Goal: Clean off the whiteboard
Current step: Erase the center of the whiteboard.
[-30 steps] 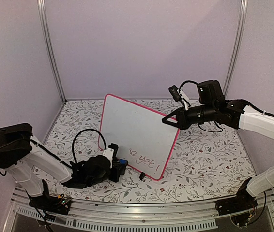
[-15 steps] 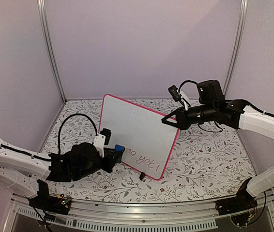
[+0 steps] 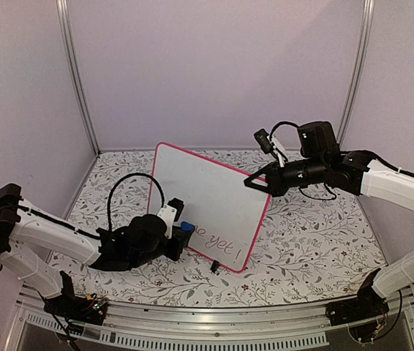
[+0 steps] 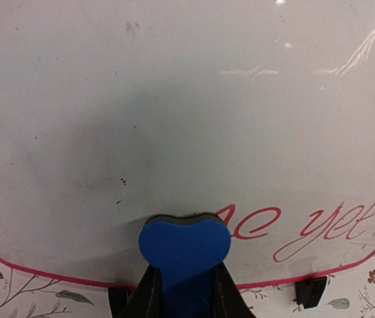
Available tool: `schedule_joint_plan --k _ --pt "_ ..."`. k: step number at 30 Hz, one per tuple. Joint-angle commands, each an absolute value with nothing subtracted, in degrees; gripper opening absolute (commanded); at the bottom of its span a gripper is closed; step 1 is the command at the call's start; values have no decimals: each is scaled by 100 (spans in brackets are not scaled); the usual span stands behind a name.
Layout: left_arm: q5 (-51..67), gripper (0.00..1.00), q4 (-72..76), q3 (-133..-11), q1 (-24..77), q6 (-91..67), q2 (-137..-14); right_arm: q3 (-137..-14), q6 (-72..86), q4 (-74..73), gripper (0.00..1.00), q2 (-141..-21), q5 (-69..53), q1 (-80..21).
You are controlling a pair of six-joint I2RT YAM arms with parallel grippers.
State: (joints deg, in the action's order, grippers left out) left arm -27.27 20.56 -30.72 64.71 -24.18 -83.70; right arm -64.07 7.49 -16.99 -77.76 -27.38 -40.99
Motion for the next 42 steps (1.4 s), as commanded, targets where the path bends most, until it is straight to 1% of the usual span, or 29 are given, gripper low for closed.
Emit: schedule_joint_plan --k 1,9,19,31,42 --pt "-2624 4 2448 -3189 6308 -2313 -8424 -6284 499 -2186 0 -7794 -2935 -4236" --pt "-2526 4 2578 -3180 6175 -2144 -8137 -6284 497 -2145 0 -7834 -2953 -4236" --pt "-2259 4 2620 -3415 6128 -2160 -8769 -6282 493 -2162 0 -7836 -2944 -4235" --pt "-2074 3 2874 -2985 6254 -2590 -8941 -6297 494 -2154 0 -7867 -2953 -4236" --pt "-2274 3 2812 -2808 6547 -2970 -9167 -6307 491 -2180 0 -7857 -2936 -4236"
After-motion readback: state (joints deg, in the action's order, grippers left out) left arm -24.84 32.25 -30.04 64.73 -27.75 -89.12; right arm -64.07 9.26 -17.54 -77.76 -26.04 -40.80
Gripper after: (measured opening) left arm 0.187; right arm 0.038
